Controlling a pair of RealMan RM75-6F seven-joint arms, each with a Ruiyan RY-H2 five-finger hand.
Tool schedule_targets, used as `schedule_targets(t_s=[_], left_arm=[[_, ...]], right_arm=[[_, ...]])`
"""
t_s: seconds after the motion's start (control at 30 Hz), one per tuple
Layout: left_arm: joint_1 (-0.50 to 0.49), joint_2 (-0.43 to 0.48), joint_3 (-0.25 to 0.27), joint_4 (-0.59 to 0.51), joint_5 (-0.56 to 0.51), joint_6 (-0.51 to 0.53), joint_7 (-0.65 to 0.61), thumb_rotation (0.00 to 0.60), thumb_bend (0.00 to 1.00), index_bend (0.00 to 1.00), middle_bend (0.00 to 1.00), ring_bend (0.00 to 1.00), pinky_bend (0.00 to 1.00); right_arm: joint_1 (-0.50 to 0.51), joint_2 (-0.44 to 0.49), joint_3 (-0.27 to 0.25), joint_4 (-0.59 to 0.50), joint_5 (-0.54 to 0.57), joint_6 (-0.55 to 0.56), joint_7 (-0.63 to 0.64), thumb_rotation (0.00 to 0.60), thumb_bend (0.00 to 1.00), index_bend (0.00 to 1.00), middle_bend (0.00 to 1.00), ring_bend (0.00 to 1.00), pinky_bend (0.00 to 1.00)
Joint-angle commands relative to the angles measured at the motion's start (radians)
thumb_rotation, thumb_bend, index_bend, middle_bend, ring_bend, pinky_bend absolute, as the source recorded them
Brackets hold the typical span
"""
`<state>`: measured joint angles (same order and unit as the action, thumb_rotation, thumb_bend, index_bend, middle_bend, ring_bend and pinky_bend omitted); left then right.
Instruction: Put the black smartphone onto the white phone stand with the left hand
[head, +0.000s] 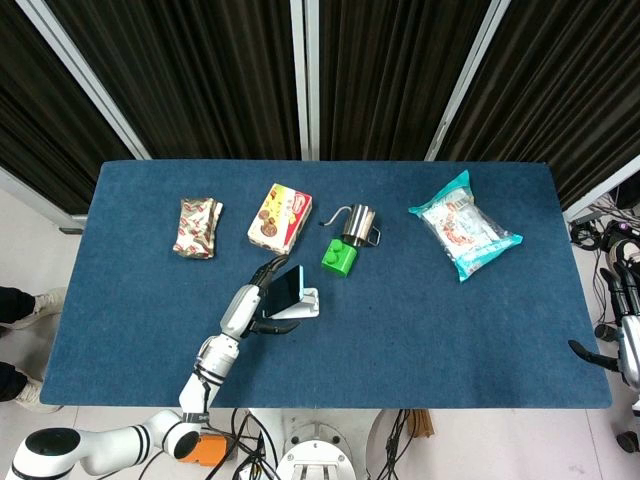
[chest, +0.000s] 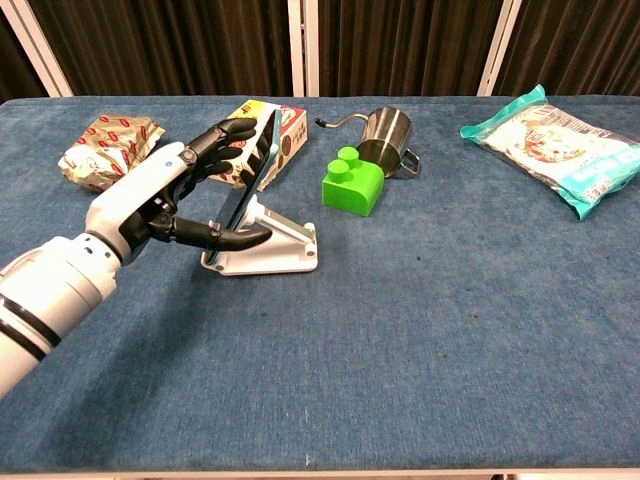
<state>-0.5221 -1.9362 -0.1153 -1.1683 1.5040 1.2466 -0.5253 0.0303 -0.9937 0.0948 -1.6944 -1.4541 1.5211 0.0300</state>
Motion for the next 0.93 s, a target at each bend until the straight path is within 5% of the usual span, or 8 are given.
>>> schedule_targets(t_s=[0.03, 0.27, 0.47, 0.7, 0.93], left_arm=[[0.002, 0.08, 0.008, -0.08, -0.003, -0.015, 0.087, 0.6, 0.07, 0.0, 0.0, 0.0, 0.0], [0.05, 0.367, 0.002, -0.292, -0.08, -0.018, 0.392, 0.6, 0.06, 0.0, 0.0, 0.0, 0.0], [0.145, 0.548, -0.007, -0.34, -0.163, 0.087, 0.618, 0.6, 0.06, 0.03, 0.04, 0.0, 0.0], [0.257, 0.694, 0.04, -0.363, -0.164, 0.168, 0.588, 0.6, 0.06, 0.03, 0.05, 0.0, 0.0], [0.356, 0.739, 0.078, -0.364, -0.151, 0.252, 0.562, 0.6, 0.06, 0.03, 0.05, 0.0, 0.0]], right_arm=[[0.0, 0.001, 0.0, 0.0, 0.0, 0.0, 0.001, 0.6, 0.15, 0.0, 0.03, 0.0, 0.07], [-0.002, 0.01, 0.002, 0.01, 0.015, -0.009, 0.021, 0.6, 0.15, 0.0, 0.03, 0.0, 0.07], [0.002, 0.0, 0.002, 0.038, 0.035, -0.037, 0.062, 0.6, 0.15, 0.0, 0.02, 0.0, 0.07], [-0.001, -0.025, 0.0, 0.053, 0.02, -0.024, 0.075, 0.6, 0.15, 0.0, 0.02, 0.0, 0.07], [0.008, -0.035, -0.001, 0.031, -0.009, -0.016, 0.049, 0.6, 0.15, 0.0, 0.02, 0.0, 0.07]])
